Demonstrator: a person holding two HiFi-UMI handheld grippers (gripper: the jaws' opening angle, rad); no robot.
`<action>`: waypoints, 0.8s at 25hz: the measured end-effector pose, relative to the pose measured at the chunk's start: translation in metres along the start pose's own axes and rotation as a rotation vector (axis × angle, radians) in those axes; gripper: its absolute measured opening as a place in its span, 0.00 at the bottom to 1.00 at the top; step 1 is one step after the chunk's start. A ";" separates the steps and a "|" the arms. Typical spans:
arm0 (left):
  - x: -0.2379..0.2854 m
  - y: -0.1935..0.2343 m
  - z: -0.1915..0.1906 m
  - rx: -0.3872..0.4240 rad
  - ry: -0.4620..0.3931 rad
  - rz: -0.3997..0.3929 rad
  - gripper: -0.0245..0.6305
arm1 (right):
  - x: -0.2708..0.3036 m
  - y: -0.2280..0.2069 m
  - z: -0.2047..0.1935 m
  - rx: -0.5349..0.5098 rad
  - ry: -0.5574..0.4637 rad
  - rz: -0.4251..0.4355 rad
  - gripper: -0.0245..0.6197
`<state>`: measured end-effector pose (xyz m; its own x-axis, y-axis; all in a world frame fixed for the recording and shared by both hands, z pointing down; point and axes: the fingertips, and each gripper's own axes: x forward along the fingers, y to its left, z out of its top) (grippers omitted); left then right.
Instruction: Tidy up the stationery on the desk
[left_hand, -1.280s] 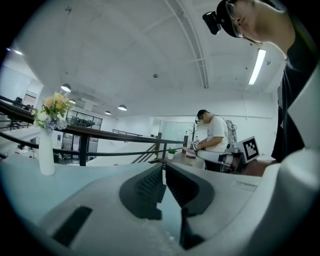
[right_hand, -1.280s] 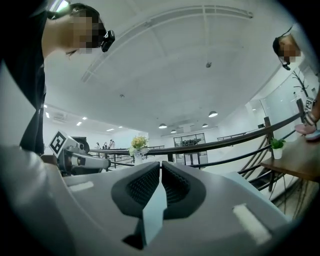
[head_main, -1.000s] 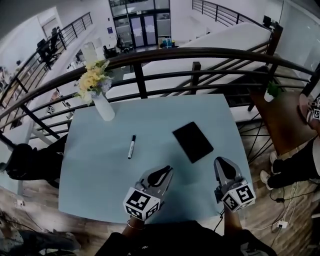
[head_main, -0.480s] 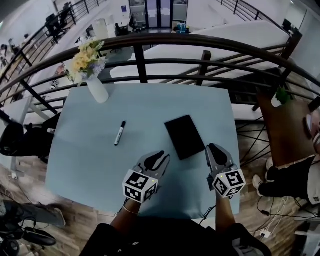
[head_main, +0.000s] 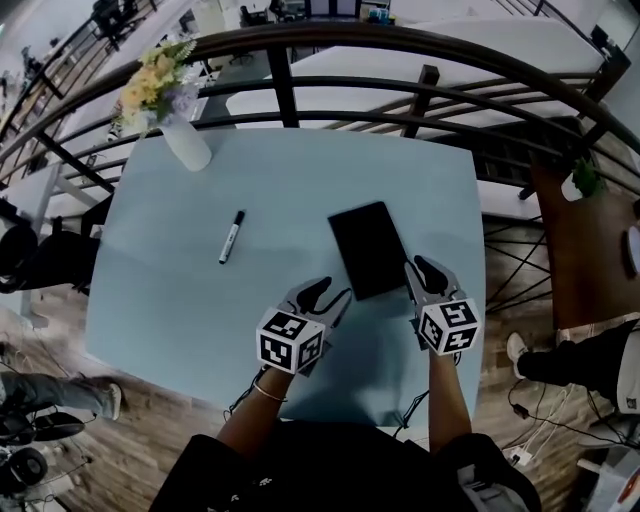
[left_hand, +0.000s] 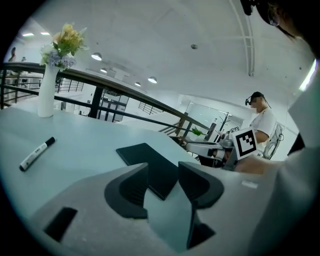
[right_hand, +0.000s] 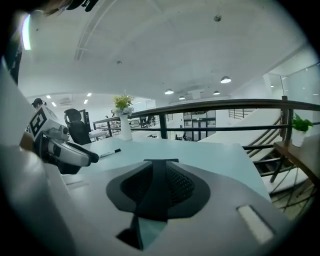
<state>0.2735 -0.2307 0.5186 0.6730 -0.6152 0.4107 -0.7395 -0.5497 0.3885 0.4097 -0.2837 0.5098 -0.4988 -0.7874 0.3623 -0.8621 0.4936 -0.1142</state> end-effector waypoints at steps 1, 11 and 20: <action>0.005 0.002 -0.005 -0.013 0.016 0.003 0.31 | 0.005 -0.003 -0.005 0.002 0.018 0.000 0.18; 0.051 0.025 -0.048 -0.194 0.139 0.031 0.38 | 0.040 -0.030 -0.057 0.015 0.200 0.000 0.23; 0.075 0.031 -0.073 -0.218 0.245 0.068 0.45 | 0.050 -0.037 -0.084 0.044 0.295 0.029 0.30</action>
<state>0.3024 -0.2526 0.6216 0.6252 -0.4774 0.6174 -0.7802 -0.3625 0.5098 0.4243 -0.3101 0.6100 -0.4818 -0.6285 0.6106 -0.8540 0.4931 -0.1662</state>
